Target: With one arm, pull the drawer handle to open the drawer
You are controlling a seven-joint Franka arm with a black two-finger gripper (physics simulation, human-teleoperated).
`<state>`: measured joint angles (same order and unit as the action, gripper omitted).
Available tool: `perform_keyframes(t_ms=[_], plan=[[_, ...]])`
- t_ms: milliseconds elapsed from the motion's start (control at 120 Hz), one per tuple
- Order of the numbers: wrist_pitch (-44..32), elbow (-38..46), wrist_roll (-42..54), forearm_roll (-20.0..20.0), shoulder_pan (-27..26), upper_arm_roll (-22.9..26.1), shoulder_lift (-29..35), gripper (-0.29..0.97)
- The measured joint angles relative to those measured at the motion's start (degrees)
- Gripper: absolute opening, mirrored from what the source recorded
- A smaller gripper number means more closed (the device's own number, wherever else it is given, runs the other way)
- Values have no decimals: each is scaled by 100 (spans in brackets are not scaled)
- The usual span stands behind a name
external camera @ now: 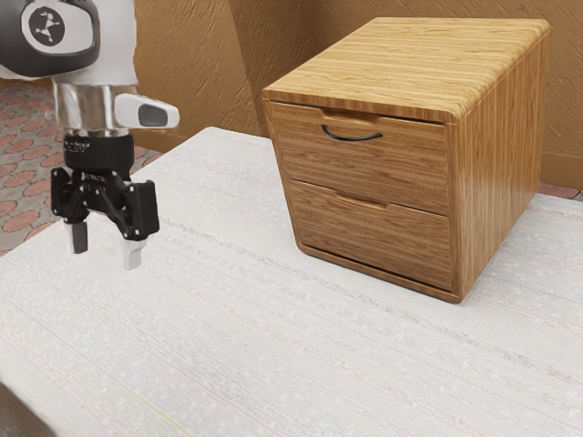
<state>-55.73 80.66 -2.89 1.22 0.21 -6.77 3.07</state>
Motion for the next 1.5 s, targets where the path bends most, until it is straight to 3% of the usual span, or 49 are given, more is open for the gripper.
perform_keyframes(t_ms=[108, 233, 325, 400, 550, 733, 883, 1133, 1358, 1500], plan=[[-1071, 87, -99, 26, 232, 4, 2, 68], [-1758, 65, -197, -3, 68, -40, 18, 68], [-1789, -1058, -608, -277, -68, -183, 129, 68], [-1995, -1404, -1400, -423, 62, -28, 76, 68], [-2913, -1403, -2987, 140, -189, 355, -145, 68], [-3895, -1366, -4453, 295, -672, 391, -545, 68], [-5070, 45, -5365, 184, -600, 366, -347, 68], [-6640, 1086, -6459, -108, -232, 380, -170, 68], [-7423, 1376, -7141, -255, 186, 568, -128, 68], [-7733, 1400, -7446, -264, 153, 657, -174, 68]])
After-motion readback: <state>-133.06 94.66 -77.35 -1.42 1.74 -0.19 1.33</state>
